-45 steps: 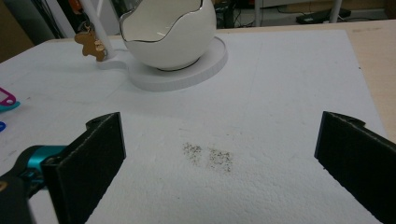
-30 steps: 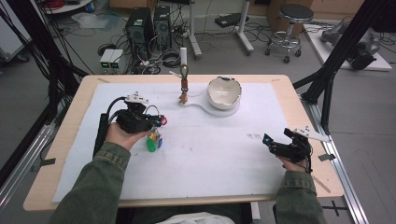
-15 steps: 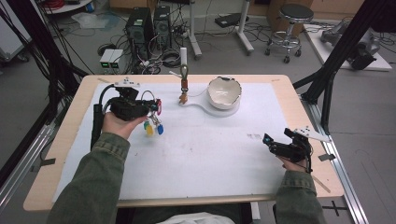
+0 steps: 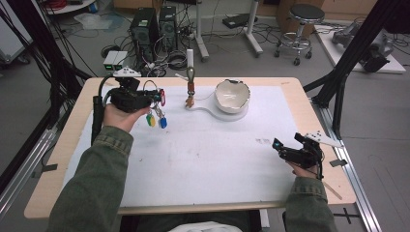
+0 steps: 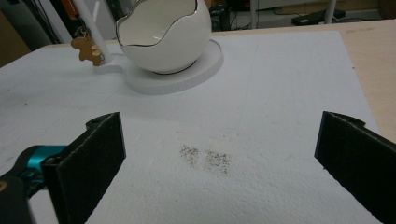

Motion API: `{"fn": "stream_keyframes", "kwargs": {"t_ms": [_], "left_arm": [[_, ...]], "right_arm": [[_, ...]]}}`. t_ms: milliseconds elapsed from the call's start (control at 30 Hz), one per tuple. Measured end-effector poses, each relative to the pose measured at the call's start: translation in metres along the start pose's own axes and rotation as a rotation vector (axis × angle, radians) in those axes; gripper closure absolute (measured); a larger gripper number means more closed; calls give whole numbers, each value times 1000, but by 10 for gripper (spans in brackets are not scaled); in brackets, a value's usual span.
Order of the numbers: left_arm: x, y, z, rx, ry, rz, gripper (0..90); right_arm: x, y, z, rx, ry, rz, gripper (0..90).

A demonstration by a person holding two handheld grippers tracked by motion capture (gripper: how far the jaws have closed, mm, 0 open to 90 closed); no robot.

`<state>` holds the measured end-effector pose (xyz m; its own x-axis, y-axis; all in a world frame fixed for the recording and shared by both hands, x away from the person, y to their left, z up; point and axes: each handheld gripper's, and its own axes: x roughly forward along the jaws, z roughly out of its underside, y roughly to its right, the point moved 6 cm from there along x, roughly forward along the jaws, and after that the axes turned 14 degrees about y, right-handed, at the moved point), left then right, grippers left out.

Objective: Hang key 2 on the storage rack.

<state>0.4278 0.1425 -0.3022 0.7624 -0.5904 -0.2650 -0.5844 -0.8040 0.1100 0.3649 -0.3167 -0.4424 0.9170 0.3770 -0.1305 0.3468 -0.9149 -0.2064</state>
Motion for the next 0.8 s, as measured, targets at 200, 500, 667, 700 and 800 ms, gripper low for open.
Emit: {"fn": "stream_keyframes", "kwargs": {"t_ms": [200,500,667,700,800], "left_arm": [[5,-7,-12,16,14,-9,784],[14,-19,-32,20,35,2,785],[21,-24,-38,32,42,21,784],[22,-25,-39,34,42,24,784],[27,-27,-42,29,42,34,785]], "right_arm": [[-2,1,0,10,2,3,9],[-4,4,1,8,7,10,9],[-5,4,1,15,3,14,9],[-5,3,1,16,6,15,9],[-5,4,1,15,4,13,9]]}}
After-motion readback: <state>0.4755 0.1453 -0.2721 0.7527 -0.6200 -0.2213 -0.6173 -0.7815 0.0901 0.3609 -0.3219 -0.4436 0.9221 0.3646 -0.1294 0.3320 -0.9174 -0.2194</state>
